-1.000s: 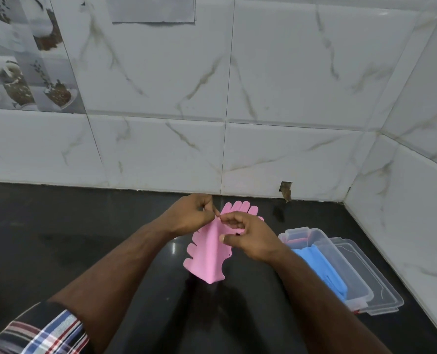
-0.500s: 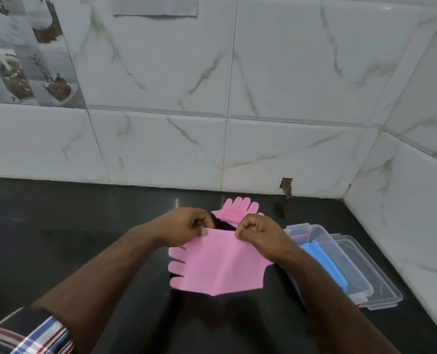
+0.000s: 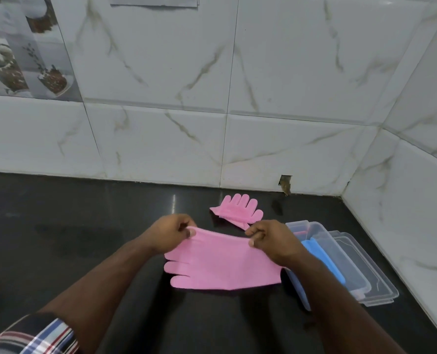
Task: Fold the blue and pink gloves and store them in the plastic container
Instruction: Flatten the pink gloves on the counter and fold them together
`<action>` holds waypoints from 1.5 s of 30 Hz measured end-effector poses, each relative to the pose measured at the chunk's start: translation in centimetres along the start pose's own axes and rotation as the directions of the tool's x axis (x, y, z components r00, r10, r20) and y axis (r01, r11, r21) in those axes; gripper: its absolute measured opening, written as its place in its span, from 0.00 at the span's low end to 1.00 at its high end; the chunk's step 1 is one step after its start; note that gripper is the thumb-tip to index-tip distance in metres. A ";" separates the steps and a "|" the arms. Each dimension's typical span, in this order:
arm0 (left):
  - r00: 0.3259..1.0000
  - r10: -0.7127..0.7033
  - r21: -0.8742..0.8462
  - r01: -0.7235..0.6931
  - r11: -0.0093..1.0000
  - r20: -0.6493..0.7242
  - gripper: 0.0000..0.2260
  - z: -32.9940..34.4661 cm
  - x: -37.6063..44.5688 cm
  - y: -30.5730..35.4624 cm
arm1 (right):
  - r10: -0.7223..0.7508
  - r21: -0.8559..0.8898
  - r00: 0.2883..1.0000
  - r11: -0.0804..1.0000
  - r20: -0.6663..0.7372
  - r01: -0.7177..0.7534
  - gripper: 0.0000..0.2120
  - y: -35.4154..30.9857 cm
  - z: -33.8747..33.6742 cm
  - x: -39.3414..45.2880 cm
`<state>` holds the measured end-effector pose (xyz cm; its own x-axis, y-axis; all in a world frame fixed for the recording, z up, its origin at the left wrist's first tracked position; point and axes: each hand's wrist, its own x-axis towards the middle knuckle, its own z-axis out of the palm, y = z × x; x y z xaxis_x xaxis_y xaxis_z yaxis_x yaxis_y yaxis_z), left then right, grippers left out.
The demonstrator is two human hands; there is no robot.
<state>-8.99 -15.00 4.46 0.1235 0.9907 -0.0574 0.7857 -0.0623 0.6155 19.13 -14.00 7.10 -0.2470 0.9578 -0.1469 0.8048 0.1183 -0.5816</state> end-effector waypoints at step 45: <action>0.969 -0.023 0.208 -0.029 0.978 0.245 0.07 5.3 -6.0 -3.8 | 0.201 -0.227 0.952 0.963 0.230 -0.148 0.13 4.2 6.9 -4.1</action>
<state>-9.49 -21.33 -1.70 0.2498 0.9321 -0.2621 0.8908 -0.1151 0.4396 19.81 -19.26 -0.27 -0.1977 0.8756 -0.4408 0.9337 0.0312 -0.3566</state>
